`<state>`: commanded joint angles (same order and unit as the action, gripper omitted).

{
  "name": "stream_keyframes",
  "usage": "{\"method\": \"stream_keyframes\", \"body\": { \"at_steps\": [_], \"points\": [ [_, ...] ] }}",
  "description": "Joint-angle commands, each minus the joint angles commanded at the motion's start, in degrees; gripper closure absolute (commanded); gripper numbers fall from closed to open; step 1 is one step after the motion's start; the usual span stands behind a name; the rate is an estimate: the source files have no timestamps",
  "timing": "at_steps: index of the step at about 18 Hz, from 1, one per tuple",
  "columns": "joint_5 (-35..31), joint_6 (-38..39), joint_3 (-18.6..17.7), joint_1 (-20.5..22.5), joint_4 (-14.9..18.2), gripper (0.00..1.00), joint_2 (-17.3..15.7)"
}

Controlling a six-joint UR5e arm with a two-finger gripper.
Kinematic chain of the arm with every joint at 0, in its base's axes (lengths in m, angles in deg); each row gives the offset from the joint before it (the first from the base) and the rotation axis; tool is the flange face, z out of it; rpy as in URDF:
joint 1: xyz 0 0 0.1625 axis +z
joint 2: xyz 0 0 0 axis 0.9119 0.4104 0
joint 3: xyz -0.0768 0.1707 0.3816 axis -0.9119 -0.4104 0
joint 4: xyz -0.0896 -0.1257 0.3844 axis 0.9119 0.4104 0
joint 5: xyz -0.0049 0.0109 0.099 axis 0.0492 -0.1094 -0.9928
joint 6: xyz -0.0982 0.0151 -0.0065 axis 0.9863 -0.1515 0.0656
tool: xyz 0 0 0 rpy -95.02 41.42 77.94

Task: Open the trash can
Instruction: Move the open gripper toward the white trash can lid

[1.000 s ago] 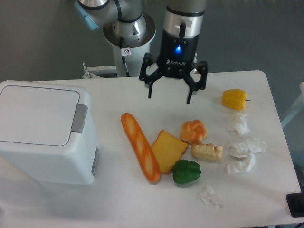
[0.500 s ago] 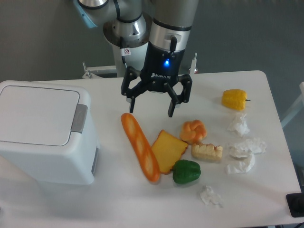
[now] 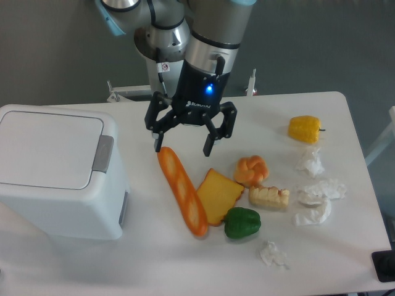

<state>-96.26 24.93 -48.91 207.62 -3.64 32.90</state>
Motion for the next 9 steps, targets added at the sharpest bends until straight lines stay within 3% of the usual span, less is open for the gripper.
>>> {"method": "stream_keyframes", "body": {
  "at_steps": [9],
  "points": [
    [0.70,0.35,-0.62,-1.93,0.09,0.00,0.09]
  ]
}}
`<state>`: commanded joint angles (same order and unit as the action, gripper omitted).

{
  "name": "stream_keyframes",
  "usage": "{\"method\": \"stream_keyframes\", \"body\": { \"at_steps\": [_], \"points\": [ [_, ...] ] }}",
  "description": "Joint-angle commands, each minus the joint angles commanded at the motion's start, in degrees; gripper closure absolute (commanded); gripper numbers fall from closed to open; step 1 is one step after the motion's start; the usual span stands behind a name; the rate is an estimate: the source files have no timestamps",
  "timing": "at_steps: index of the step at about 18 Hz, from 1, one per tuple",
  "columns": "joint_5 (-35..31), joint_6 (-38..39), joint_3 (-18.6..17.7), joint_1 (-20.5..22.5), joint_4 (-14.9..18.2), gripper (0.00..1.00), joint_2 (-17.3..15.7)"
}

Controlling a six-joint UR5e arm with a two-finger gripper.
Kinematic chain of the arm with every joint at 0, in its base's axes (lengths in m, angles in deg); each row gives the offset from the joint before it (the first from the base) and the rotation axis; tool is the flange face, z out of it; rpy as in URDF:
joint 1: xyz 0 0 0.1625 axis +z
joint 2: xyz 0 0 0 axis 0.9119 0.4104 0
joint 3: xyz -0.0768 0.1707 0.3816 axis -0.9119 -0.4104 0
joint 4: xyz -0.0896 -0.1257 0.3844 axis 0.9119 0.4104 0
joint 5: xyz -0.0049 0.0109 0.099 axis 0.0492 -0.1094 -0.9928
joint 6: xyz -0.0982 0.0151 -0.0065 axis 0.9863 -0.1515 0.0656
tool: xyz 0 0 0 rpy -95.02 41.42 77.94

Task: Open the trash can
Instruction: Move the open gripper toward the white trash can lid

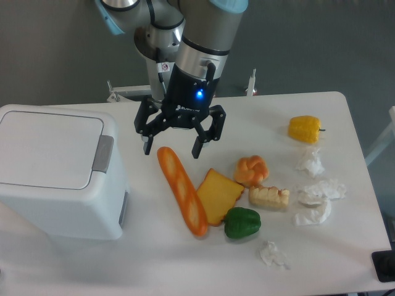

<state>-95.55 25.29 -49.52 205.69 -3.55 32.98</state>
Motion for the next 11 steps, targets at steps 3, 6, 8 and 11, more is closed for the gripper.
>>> {"method": "stream_keyframes", "body": {
  "at_steps": [3,6,8,11],
  "points": [
    [0.35,1.14,-0.26,-0.09,-0.09,0.00,0.00],
    [0.88,1.14,-0.44,-0.18,0.00,0.00,0.00],
    [0.79,1.14,-1.05,-0.79,0.00,0.00,0.00],
    [0.79,1.14,-1.14,-0.97,0.00,0.00,0.00]
  ]
}}
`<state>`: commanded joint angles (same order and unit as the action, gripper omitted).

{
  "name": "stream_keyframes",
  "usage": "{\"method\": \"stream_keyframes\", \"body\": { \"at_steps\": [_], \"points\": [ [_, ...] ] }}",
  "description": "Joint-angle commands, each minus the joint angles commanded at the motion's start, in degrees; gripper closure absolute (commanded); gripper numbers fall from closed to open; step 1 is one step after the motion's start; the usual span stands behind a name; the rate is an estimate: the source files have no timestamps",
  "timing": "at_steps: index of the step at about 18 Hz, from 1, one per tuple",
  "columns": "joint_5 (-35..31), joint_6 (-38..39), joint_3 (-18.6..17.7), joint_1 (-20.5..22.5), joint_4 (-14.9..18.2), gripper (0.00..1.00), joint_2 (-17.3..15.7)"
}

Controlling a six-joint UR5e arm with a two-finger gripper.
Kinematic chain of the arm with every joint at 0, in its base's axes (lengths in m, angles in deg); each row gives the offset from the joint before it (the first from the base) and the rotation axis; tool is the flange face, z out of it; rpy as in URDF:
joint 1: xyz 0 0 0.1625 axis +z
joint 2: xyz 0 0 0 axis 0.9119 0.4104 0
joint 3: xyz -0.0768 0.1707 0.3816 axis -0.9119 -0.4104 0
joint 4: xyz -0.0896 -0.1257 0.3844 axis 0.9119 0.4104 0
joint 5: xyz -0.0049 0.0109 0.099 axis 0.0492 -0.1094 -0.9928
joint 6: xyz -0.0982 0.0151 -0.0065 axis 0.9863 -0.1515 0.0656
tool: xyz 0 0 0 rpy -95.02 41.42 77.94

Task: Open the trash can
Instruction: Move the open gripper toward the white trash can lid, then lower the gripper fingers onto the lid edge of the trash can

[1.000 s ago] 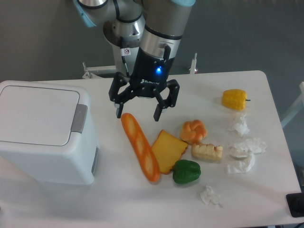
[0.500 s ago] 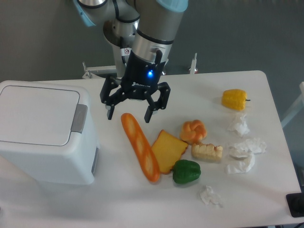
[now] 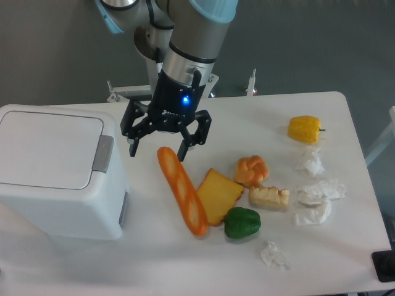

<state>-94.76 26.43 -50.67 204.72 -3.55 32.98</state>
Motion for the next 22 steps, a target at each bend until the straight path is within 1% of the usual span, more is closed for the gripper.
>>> {"method": "stream_keyframes", "body": {
  "at_steps": [9,15,22],
  "points": [
    [-0.09,0.00,0.00,-1.93,0.00,0.00,0.97],
    [-0.09,0.00,0.00,-2.20,0.00,0.00,1.23],
    [-0.09,-0.18,-0.79,-2.55,-0.09,0.00,1.23]
  ]
}}
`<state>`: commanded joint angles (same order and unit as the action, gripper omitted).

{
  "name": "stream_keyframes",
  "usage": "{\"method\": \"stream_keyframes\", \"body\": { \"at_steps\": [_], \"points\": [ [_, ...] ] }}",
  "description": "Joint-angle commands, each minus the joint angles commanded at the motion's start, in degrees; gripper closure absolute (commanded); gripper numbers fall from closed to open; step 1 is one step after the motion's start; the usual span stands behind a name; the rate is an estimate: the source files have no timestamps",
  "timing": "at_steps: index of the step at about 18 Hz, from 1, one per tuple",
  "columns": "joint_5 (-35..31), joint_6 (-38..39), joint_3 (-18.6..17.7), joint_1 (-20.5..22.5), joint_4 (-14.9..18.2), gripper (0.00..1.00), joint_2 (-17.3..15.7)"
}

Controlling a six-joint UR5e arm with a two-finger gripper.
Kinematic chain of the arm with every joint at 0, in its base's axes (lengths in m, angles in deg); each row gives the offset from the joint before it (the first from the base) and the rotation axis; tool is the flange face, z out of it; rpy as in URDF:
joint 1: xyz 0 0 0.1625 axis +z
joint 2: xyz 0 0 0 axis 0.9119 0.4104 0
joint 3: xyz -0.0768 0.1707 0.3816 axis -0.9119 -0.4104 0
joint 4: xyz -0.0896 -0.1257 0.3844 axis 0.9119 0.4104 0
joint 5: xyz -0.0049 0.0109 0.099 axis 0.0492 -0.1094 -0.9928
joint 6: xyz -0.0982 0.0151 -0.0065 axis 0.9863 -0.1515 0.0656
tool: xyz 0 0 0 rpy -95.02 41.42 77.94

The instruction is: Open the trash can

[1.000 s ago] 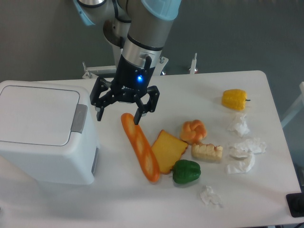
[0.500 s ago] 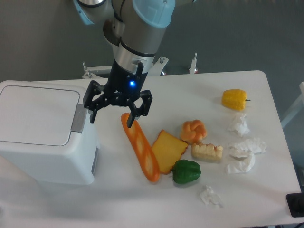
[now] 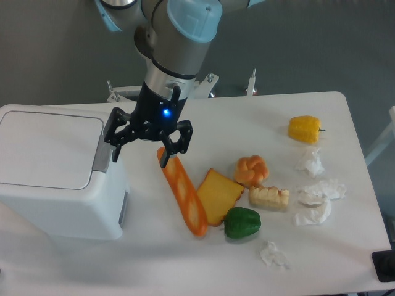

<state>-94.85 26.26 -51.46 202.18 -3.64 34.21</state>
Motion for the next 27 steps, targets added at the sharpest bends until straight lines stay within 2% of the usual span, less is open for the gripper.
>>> {"method": "stream_keyframes", "body": {
  "at_steps": [27],
  "points": [
    [0.00,-0.53,-0.62,-0.88,0.00,0.00,0.26]
  ]
}}
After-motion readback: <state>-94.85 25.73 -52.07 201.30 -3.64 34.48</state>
